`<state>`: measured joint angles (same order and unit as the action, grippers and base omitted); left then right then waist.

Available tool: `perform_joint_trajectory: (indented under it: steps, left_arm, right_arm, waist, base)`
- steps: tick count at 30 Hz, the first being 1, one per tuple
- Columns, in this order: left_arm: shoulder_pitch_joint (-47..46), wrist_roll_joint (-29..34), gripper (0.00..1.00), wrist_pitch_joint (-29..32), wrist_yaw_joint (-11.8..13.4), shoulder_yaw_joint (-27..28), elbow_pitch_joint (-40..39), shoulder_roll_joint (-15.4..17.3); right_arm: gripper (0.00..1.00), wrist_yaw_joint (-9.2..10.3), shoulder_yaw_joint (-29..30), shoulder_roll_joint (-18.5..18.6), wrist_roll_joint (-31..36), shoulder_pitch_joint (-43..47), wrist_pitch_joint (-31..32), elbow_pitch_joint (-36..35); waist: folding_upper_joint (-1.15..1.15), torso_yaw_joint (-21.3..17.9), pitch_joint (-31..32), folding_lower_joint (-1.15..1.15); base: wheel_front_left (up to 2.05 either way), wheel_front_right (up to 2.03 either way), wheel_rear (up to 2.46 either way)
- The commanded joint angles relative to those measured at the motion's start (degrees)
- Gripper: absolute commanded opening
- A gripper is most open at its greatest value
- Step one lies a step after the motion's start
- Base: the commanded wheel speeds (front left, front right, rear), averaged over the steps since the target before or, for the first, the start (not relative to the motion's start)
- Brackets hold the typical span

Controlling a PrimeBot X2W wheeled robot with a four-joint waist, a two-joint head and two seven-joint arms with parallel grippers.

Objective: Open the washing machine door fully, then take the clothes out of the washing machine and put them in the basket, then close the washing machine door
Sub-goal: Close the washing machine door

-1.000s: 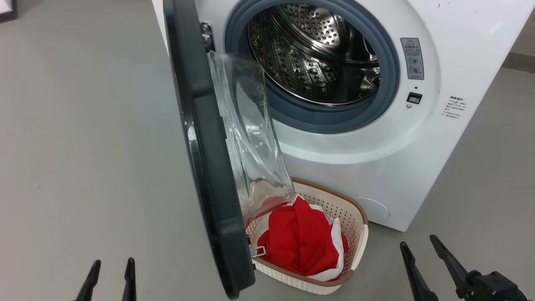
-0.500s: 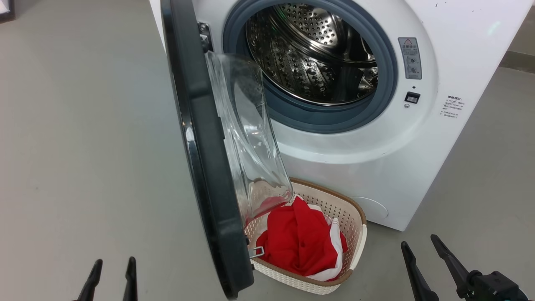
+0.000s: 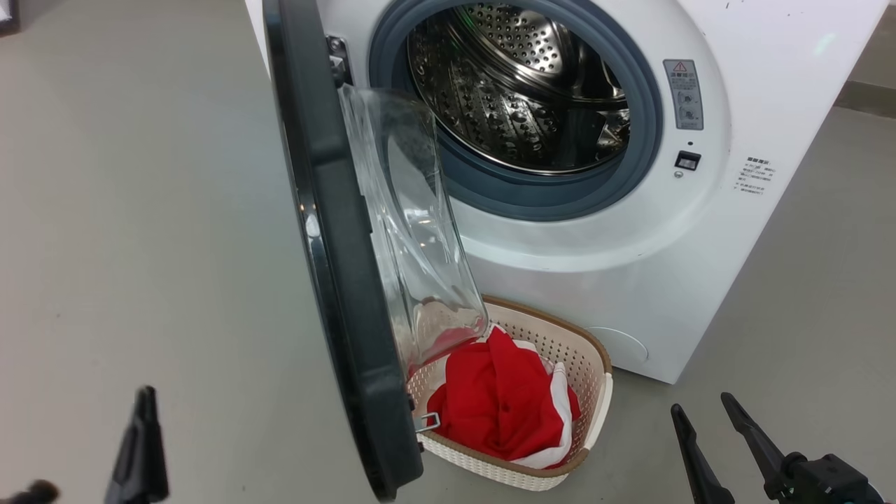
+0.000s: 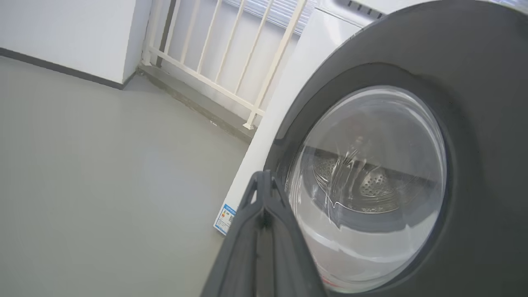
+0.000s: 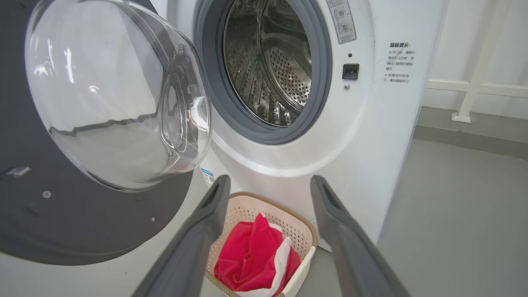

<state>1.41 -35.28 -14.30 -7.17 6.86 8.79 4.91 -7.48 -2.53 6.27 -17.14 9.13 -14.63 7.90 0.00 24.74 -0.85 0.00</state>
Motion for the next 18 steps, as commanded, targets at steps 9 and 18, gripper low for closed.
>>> perform_joint_trajectory:
  steps: [9,18]
  left_arm:
    - [-4.96,-35.93,0.0,0.0,-0.32,-1.73,-4.5,10.69]
    - [-5.69,-60.1,0.0,17.38,-0.32,-1.45,-9.23,18.2]
  right_arm:
    - [1.0,-0.01,-1.13,0.63,0.03,-1.68,-0.37,-1.32]
    - [1.0,-0.01,-1.17,0.73,0.06,-1.94,-0.37,-1.29]
  waist:
    - [0.0,-0.91,-0.45,0.0]
    - [0.0,-1.59,-0.84,0.0]
  base:
    - [0.0,0.0,0.0]
    - [0.0,0.0,0.0]
